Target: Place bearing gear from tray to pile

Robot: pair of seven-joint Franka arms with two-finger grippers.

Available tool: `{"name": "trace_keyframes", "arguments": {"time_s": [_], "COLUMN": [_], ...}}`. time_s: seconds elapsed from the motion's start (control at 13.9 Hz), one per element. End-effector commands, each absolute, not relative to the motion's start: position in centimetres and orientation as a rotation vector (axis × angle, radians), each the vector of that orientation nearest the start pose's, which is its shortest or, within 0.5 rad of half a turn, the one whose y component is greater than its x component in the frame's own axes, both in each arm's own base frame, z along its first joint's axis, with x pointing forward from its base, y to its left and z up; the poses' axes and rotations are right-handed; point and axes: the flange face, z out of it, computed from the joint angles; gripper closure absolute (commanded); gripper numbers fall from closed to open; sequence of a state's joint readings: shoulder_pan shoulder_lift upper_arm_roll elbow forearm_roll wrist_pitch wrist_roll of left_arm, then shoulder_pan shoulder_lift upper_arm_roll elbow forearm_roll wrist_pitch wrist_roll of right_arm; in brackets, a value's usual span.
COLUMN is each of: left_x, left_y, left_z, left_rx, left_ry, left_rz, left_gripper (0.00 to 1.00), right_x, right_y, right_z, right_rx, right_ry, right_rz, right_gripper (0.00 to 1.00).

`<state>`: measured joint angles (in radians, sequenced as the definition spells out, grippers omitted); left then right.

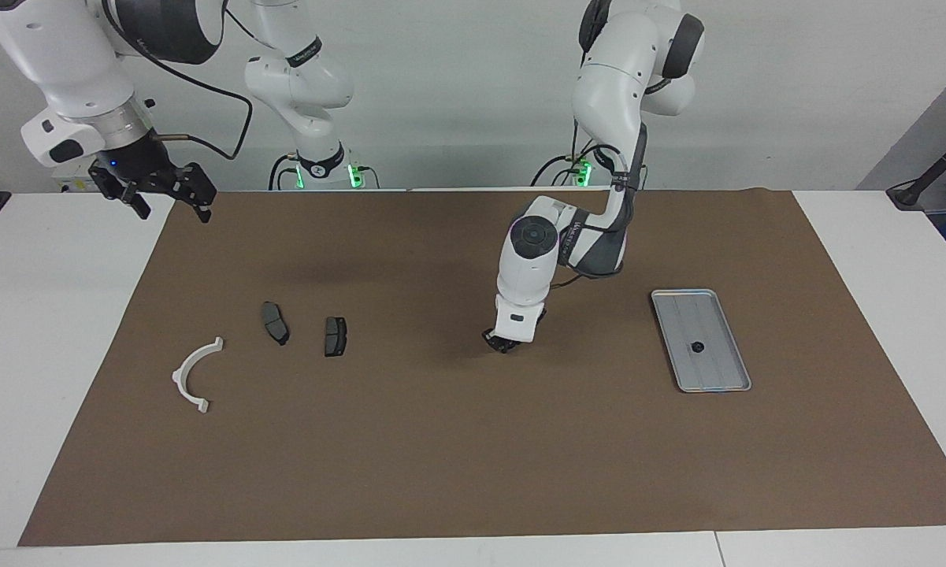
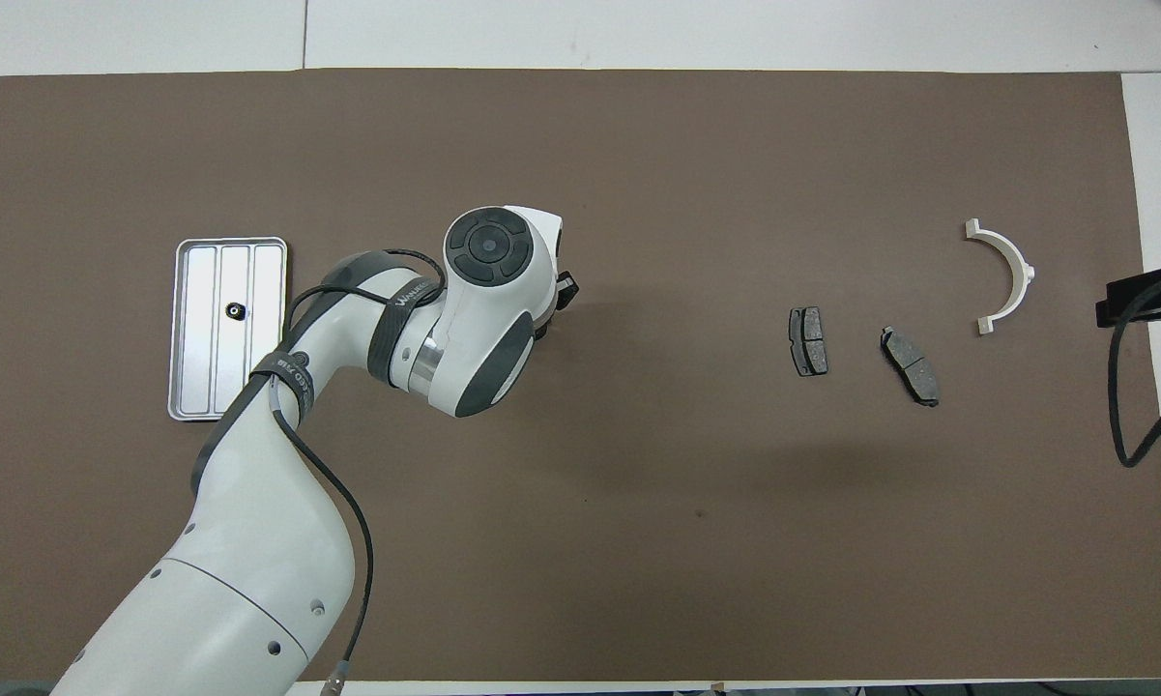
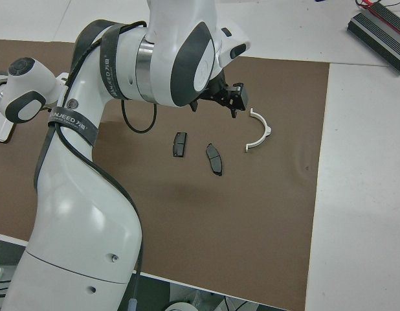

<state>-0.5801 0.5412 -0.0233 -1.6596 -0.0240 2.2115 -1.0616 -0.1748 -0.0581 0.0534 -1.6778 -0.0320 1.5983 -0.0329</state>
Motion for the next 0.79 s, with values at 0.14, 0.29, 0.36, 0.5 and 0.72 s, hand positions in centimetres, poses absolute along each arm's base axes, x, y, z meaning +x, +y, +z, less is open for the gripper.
{"name": "trace_keyframes", "arguments": {"time_s": [0.14,0.29,0.36,0.5,0.72], "left_x": [58.4,59.7,60.2,60.0,60.9], "left_y": [-34.6,-29.0,-25.6,-18.5,-9.4], "left_z": [32.1,34.9,35.6,36.7,36.9], "left_rx": [-3.02,-3.028,-3.037,-3.061,-3.093], "left_ry": [-0.784,-0.611,-0.505,-0.38,-0.185], "left_rz": [-0.037,0.026,0.061,0.085,0.095], "left_gripper": [0.0,0.0,0.0,0.0,0.0], "right_x": [53.1,53.1,53.5,56.1,61.2], "right_y": [-7.8,-7.6,-7.2,-4.1,1.3], "right_z": [60.4,60.4,60.1,59.1,57.0], "right_rx": [-3.156,-3.156,-3.156,-3.136,-3.107], "right_ry": [0.103,0.096,0.093,0.095,0.097], "right_rz": [0.025,0.025,0.015,-0.089,-0.089], "right_gripper": [0.0,0.0,0.0,0.0,0.0]}}
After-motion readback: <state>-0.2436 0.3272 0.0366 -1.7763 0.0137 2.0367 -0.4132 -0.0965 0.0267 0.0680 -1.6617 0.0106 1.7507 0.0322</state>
